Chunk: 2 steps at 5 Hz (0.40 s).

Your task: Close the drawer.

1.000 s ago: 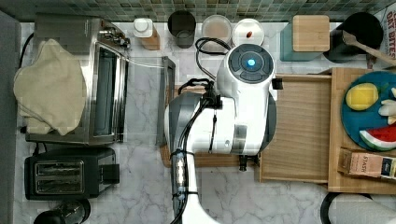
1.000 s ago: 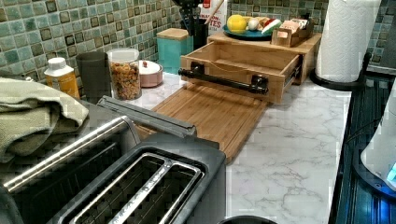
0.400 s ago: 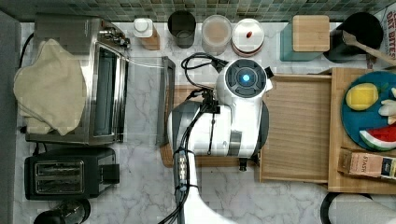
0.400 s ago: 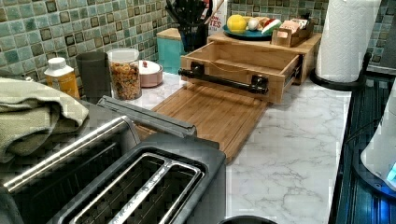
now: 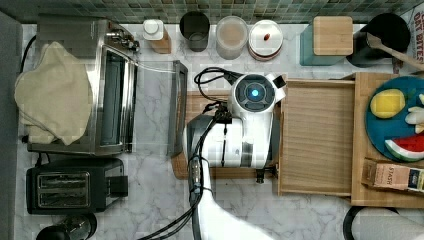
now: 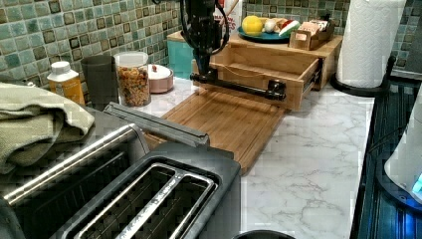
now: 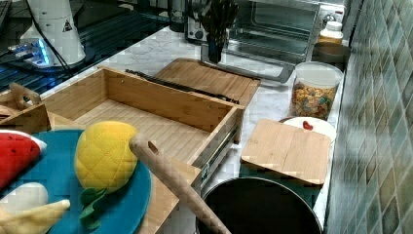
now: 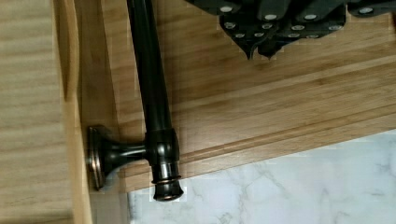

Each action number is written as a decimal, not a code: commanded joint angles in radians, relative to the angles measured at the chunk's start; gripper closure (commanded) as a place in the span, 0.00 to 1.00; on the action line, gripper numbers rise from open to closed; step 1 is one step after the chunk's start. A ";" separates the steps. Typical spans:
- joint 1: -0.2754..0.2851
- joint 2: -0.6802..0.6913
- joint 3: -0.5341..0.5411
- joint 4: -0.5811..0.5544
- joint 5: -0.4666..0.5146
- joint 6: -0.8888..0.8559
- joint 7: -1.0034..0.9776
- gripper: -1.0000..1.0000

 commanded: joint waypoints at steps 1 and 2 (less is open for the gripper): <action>-0.034 0.052 -0.036 -0.051 -0.030 0.080 -0.155 1.00; -0.073 0.043 -0.025 -0.048 -0.074 0.058 -0.167 1.00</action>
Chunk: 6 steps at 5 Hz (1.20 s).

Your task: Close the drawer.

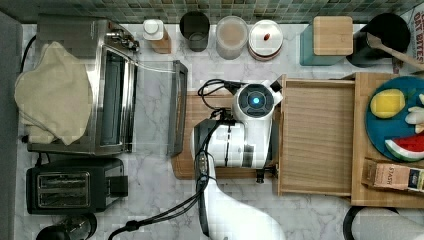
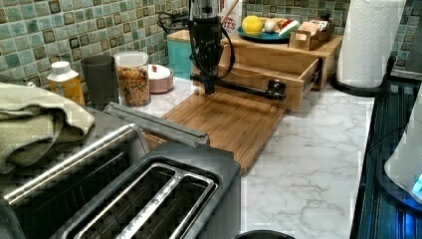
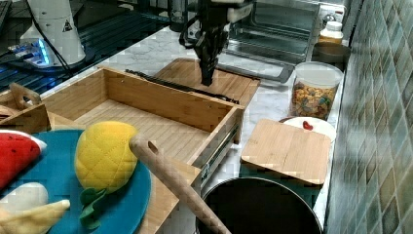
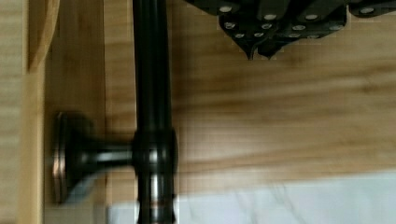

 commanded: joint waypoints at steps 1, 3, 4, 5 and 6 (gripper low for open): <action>-0.060 -0.039 -0.054 0.022 -0.076 -0.049 -0.083 1.00; -0.178 -0.050 -0.036 -0.014 -0.088 0.067 -0.181 1.00; -0.224 -0.029 -0.082 0.015 -0.040 0.067 -0.300 1.00; -0.307 0.022 -0.102 0.077 0.033 0.054 -0.455 1.00; -0.367 0.069 -0.138 0.186 0.049 -0.052 -0.490 1.00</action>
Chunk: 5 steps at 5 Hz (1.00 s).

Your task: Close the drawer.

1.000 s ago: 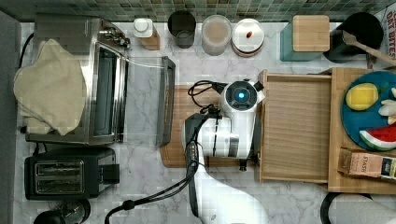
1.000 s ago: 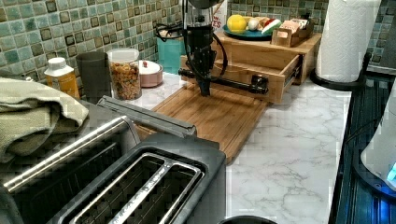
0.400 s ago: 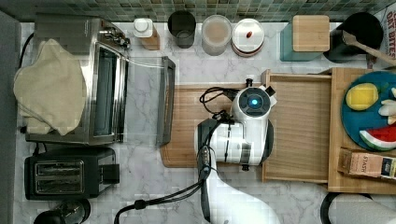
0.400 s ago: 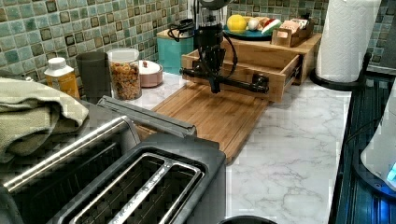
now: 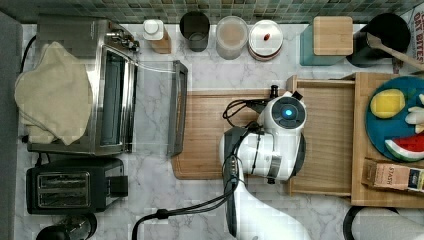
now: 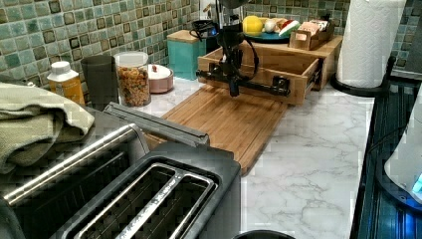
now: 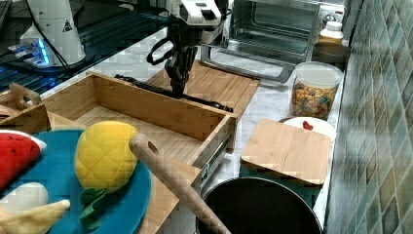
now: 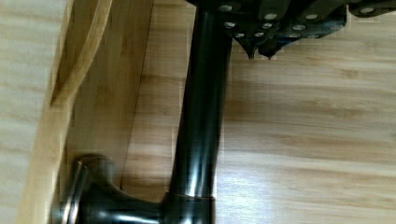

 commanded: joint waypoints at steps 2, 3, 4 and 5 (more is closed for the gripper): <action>-0.326 0.141 -0.162 0.313 0.113 0.064 -0.294 1.00; -0.358 0.137 -0.154 0.327 0.038 0.060 -0.248 1.00; -0.302 0.099 -0.212 0.314 -0.037 -0.001 -0.146 1.00; -0.299 0.061 -0.215 0.248 -0.032 0.088 -0.174 1.00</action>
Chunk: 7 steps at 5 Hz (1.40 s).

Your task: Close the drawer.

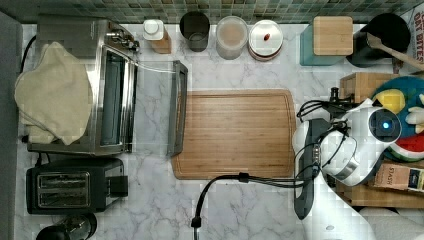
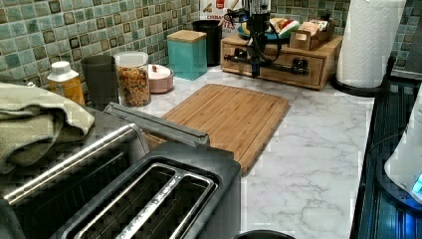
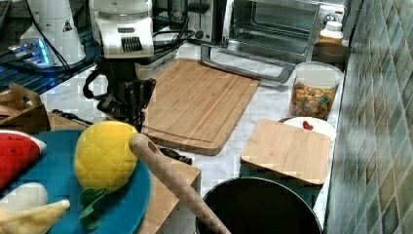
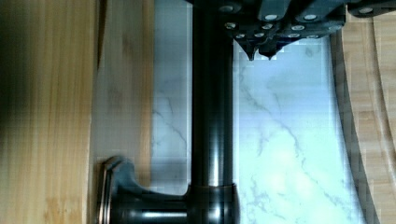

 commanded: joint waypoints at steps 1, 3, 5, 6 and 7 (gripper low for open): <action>-0.061 -0.069 -0.142 0.055 -0.080 0.087 0.020 1.00; -0.063 -0.070 -0.141 0.055 -0.080 0.087 0.020 1.00; -0.045 -0.068 -0.159 0.055 -0.071 0.088 0.015 1.00; -0.043 -0.068 -0.161 0.055 -0.070 0.087 0.014 1.00; -0.044 -0.068 -0.160 0.055 -0.071 0.087 0.014 1.00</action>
